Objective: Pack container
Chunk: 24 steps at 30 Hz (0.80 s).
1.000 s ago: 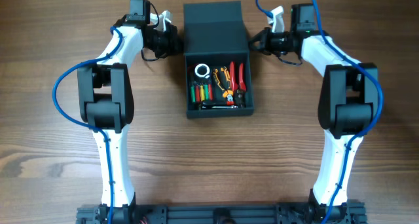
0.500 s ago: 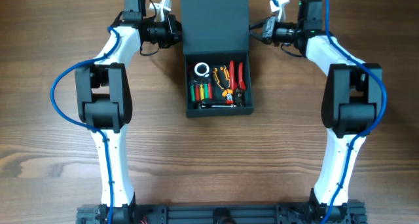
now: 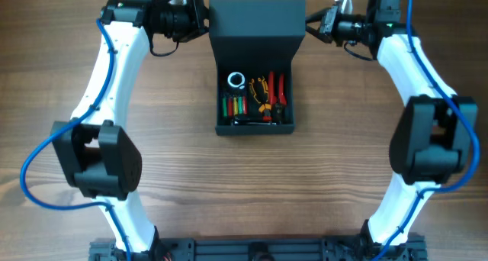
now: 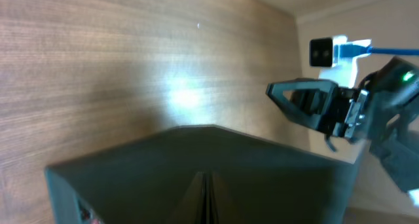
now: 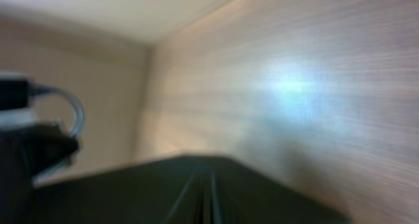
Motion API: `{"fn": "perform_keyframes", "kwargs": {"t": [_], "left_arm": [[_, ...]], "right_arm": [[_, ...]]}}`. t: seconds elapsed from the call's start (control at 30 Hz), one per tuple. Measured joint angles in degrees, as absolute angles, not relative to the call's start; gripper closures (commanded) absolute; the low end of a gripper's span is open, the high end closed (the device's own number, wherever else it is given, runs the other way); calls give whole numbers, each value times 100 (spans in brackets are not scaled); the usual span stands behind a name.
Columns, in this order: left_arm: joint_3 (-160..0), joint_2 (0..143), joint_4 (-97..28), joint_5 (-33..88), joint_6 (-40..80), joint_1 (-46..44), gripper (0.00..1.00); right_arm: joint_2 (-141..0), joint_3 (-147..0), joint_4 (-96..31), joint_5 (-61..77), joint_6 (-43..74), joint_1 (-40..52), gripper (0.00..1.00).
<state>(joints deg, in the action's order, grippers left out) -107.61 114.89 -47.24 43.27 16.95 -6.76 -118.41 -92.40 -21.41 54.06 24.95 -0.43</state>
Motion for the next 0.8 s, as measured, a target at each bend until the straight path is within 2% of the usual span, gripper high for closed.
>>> {"fn": "perform_keyframes", "kwargs": {"t": [0.2,0.33,0.43,0.67,0.8], "left_arm": [[-10757,11168,-5756,3699,1387,-703,96],[-10757,10731,-6344,3293,1181,-755,96],[-10757,10359,-6580,2945,1096,-864,96],[-10757,10114,-7303,2276,696,-1321,96],[-10757,10136,-7314,1704,471,-1890,86]], "right_arm": [[-10704,-9233,-3492,3828,1302,69,96],[-9859,-9231,-3859,2834,858,287,95],[-9526,-9233,-4049,2578,738,373,96],[-9548,-9238,-5631,2408,631,497,96],[-9568,-9238,-5918,2392,569,884,95]]}}
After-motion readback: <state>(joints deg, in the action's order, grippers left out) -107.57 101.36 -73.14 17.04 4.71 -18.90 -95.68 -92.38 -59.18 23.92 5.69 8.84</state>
